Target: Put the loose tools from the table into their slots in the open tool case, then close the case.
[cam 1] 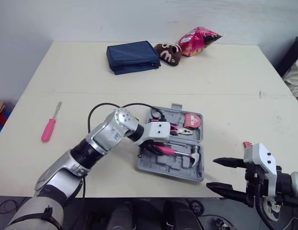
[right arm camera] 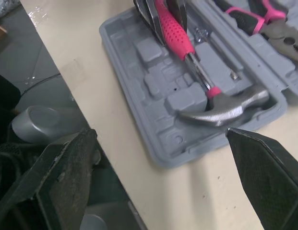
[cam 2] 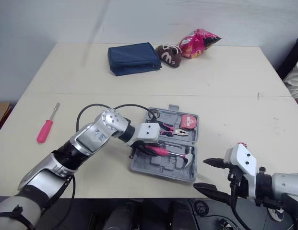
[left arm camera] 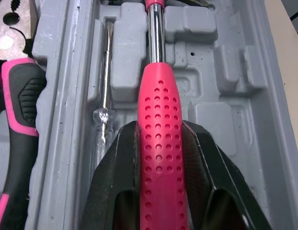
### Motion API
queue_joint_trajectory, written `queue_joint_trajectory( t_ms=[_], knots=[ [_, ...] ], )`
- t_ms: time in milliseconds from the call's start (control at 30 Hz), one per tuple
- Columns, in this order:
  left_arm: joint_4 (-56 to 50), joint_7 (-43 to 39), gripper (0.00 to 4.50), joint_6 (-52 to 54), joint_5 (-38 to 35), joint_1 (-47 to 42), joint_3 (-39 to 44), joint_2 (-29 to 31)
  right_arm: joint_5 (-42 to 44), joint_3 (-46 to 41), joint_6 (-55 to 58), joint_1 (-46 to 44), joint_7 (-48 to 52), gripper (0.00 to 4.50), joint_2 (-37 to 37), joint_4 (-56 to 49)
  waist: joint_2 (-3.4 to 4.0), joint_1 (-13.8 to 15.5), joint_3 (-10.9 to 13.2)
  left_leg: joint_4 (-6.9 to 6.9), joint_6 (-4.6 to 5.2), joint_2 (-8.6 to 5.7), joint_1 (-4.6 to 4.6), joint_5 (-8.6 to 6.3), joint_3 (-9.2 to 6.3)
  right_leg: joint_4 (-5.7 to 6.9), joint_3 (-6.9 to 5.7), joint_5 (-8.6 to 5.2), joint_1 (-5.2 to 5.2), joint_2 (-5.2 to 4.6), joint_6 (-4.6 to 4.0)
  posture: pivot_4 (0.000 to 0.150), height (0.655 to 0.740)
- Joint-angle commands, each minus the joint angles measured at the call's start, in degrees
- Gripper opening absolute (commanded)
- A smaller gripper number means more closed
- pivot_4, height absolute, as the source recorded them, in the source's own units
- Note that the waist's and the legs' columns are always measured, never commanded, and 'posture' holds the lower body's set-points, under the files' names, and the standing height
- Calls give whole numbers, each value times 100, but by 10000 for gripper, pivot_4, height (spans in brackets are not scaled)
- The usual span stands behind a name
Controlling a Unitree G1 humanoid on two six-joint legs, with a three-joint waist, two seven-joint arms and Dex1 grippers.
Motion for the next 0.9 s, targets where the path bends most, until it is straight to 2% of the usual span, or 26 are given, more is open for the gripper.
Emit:
queue_joint_trajectory(
  t_ms=[33, 100, 167, 233, 367, 400, 567, 700, 800, 900],
  knots=[
    [-68, -116, 5434, -42, 203, -60, -137, -18, 33, -18, -95, -76, -43, 45000, 40, -28, 0, 2, 0, 0, 0, 0, 0, 0, -1, 0, -1, 0, 0, -2, 0, 1500, 7400],
    [-121, -147, 5434, -32, 190, -44, -129, -78, 17, 13, -121, -89, -53, 45000, 47, -5, 0, 1, 0, 0, 1, 0, 0, 0, -2, 1, -3, 0, 2, -5, 0, 1500, 7400],
    [-244, -229, 15699, 174, 66, -51, -43, -116, -2, 24, -145, -85, -66, 45000, 63, 13, 0, 4, 0, 0, 1, -1, 0, 0, -3, 2, -4, 0, 3, -5, 0, 1500, 7400],
    [-382, -284, 22978, 357, -41, -65, 67, -118, -10, 13, -153, -81, -73, 45000, 71, 24, 0, -1, 0, 0, 1, -1, 0, 0, -4, 4, -6, 0, 4, -6, 0, 1500, 7400],
    [-636, -446, 42326, 317, -397, -14, 417, -99, -7, -33, -146, -89, -84, 45000, 81, 46, 0, -3, 0, 0, 1, 0, 0, 0, -4, 8, -6, 0, 4, -5, 0, 1500, 7400],
    [-676, -481, 44712, 325, -558, 30, 582, -86, -10, -40, -146, -88, -85, 45000, 81, 50, 0, -4, 0, 1, 1, 1, 0, 0, -4, 7, -6, 0, 4, -5, 0, 1500, 7400],
    [-351, -270, 44712, -426, -768, 312, 1182, -142, -29, -69, -145, -71, -85, 45000, 84, 53, 0, -11, 0, 3, 0, 2, 4, 1, -4, 6, -7, 0, 5, -30, 0, 1500, 7400],
    [-161, -602, 32093, -731, -1511, 919, 1834, -229, -26, -90, -129, -87, -86, 45000, 71, 76, 1, -16, 0, 3, 0, -1, 5, 1, -3, 15, -10, 0, 7, -28, 0, 1500, 7400],
    [28, -489, 17114, -1002, -1367, 1136, 1807, -254, -24, -52, -121, -158, -99, 45000, 50, 112, 1, -11, 0, 3, 0, -2, 6, 1, -3, 18, -13, 0, 8, -27, 1, 1500, 7400],
    [240, -424, 3947, -1266, -1138, 1197, 1662, -258, -21, -30, -105, -225, -86, 45000, 34, 153, 1, 16, 0, 7, 6, -12, 6, 5, -6, 7, -16, 0, 8, -24, 1, 1500, 7400]
  ],
)
